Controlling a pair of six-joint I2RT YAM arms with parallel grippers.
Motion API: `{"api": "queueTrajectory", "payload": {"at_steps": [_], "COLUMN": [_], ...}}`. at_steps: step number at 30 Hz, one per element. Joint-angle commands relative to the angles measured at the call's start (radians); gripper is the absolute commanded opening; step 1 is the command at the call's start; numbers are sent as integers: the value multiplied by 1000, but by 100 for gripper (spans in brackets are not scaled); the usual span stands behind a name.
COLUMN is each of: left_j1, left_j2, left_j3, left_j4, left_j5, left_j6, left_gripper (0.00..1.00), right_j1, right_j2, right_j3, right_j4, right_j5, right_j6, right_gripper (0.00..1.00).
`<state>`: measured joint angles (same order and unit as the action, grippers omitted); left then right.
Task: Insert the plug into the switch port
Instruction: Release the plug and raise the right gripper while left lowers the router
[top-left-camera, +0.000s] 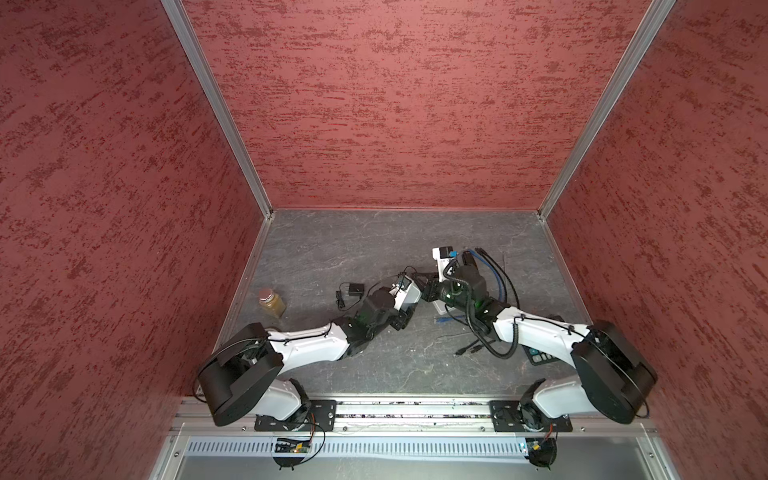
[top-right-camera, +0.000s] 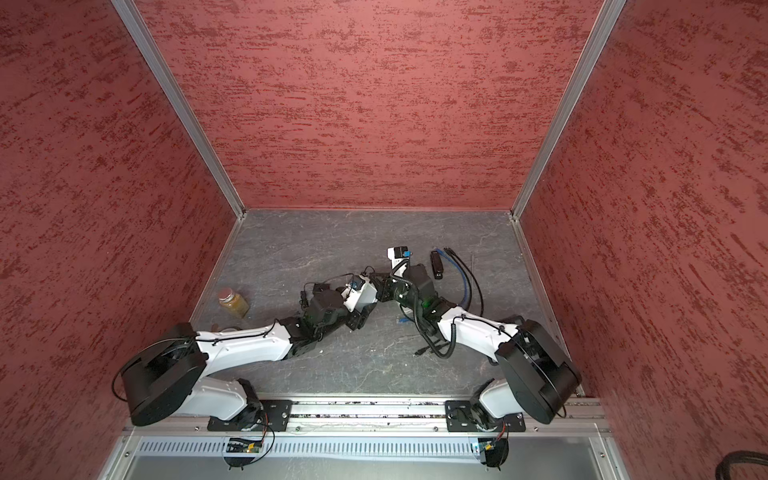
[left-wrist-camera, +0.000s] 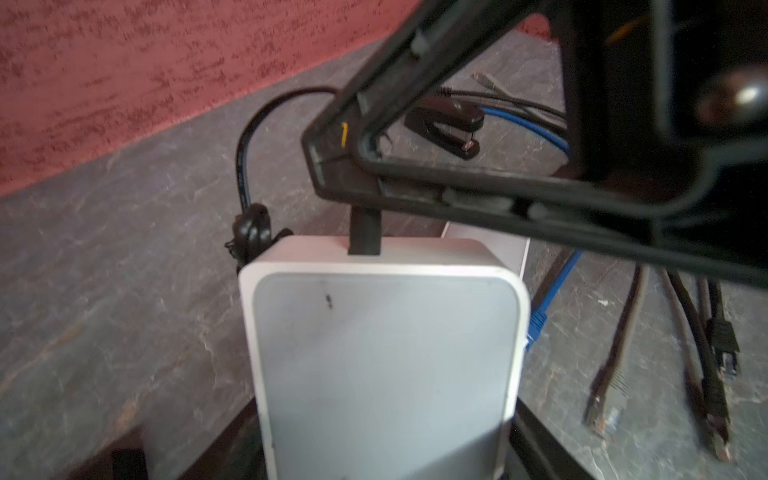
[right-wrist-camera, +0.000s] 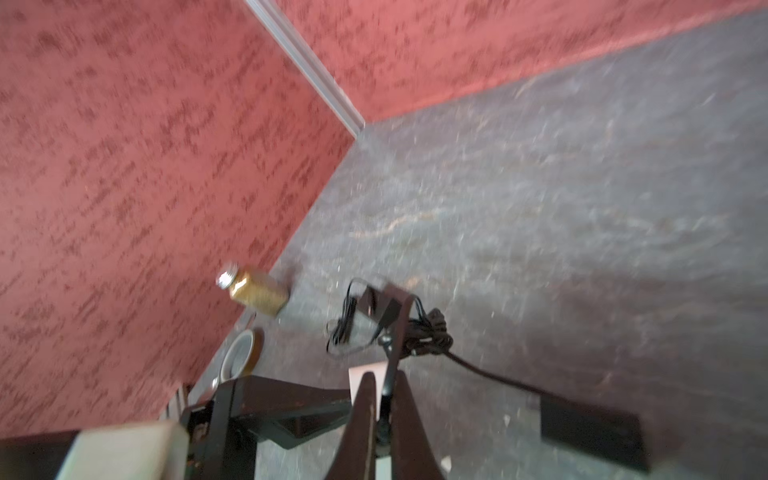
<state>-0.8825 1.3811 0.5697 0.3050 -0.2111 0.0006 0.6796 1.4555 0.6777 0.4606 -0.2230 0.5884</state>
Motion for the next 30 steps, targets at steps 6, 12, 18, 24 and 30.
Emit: {"api": "queueTrajectory", "payload": {"at_steps": [6,12,18,24,30], "left_j1": [-15,-13,-9,-6,-3], "left_j2": [-104,-37,11,55,135], "left_j3": [55,98,122,145,192], "left_j4": [-239,-461,-553,-615,-696], "left_j5": [-102,-148,-133,-103,-72], "left_j6": [-215,-307,-345,-355,-359], "left_gripper": [35,36,37,41,54], "right_j1": [18,18,16,8,1], "right_j2": [109,97,27,-67,-144], "right_j3": [-63,-42,7,53,111], "right_j4": [-229,-237,-343,-435,-499], "right_j5": [-68,-57,29,132,260], "right_j6": [8,-5,-70,-154,-276], "right_gripper": [4,13,32,45,50]}}
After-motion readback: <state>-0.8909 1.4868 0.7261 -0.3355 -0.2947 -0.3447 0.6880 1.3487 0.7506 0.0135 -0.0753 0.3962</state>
